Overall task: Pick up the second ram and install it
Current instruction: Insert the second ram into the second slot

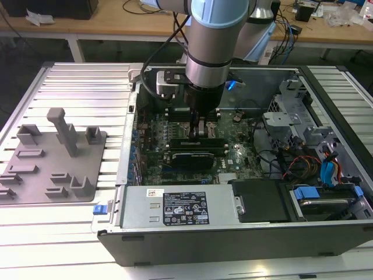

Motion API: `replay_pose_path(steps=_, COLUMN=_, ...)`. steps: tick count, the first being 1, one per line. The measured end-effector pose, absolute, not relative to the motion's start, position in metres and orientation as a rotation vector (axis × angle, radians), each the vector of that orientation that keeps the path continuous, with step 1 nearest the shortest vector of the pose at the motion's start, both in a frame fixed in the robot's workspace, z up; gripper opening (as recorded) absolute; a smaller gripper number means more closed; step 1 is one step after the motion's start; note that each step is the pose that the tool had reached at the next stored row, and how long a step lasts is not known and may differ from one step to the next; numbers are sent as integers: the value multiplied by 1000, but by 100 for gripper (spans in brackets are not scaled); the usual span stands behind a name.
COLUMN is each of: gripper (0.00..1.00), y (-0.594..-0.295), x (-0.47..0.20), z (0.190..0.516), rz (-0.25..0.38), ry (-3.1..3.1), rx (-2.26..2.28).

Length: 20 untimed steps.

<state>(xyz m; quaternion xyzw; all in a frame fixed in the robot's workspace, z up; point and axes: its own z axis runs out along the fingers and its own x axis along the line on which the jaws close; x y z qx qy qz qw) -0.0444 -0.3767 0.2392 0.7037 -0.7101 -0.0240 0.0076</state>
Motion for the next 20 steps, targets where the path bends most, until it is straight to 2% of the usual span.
replay_pose_path(steps=20, gripper=9, y=-376, x=-43, z=235, rz=-75, ry=-2220, rx=2200)
